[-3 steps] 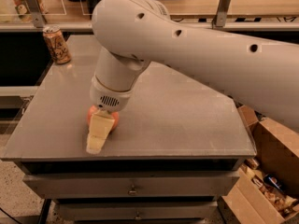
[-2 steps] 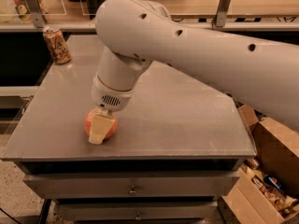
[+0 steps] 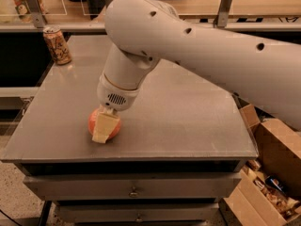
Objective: Pick apple
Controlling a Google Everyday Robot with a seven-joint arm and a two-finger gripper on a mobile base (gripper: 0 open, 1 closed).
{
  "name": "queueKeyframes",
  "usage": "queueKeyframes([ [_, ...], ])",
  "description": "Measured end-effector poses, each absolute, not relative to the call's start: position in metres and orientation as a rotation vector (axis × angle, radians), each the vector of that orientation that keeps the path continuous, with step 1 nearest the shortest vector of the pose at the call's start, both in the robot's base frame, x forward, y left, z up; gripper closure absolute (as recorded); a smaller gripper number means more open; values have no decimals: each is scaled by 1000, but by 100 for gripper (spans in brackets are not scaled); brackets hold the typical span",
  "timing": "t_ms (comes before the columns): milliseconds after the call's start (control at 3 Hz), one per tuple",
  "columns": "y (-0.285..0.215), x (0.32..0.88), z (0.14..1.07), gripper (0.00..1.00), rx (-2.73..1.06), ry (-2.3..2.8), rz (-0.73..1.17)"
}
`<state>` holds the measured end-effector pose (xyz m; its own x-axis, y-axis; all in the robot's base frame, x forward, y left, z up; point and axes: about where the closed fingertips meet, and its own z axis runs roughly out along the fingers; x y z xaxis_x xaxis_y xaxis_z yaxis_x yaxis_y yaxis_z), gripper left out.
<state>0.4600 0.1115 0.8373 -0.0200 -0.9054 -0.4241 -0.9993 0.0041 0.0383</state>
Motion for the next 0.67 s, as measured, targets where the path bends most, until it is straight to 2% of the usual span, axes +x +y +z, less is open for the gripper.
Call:
queueKeyframes([
  [333, 112, 459, 837, 100, -1983, 2003, 480],
  [667, 106, 460, 847, 100, -1963, 1992, 456],
])
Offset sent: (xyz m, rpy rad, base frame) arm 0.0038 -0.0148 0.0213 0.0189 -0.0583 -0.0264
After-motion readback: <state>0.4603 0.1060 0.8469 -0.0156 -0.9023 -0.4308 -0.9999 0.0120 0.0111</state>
